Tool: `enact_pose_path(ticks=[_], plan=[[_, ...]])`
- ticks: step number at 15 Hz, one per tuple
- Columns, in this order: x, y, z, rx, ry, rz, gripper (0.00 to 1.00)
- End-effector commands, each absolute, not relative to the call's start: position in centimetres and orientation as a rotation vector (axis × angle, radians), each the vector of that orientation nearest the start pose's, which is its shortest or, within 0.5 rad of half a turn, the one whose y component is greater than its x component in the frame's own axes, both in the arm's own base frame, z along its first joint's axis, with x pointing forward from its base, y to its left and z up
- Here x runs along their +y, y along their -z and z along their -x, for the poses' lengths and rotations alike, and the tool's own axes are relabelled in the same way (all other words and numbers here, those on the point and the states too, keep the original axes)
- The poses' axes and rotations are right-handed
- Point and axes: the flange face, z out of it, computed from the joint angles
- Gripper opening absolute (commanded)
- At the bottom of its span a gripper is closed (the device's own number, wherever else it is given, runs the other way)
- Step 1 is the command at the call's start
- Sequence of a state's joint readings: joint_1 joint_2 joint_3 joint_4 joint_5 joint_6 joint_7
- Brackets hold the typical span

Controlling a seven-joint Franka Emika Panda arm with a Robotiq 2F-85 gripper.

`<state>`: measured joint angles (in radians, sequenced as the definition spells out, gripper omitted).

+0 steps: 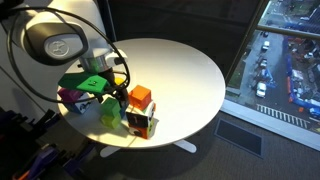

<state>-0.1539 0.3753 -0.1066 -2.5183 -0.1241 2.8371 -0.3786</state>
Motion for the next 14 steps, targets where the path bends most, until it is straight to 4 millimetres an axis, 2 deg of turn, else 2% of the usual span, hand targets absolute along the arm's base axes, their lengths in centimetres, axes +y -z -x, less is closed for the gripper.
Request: enact_pose_path(ticks=[1,3,4,5,10,14], plan=[[-10.8,-13.1,-43.4,-0.401,-0.111,3.176,1.0],[-10.8,-12.7,-43.4,-0.402,-0.117,3.178,1.0],[-11.0,-12.5,-43.3,-0.399,-0.12,3.18,0.75],[-11.1,-12.3,-43.3,-0.396,-0.125,3.182,0.73],[-11.4,-11.9,-43.3,-0.383,-0.148,3.183,0.33],[-11.2,-13.1,-43.7,-0.363,-0.144,3.192,0.3]])
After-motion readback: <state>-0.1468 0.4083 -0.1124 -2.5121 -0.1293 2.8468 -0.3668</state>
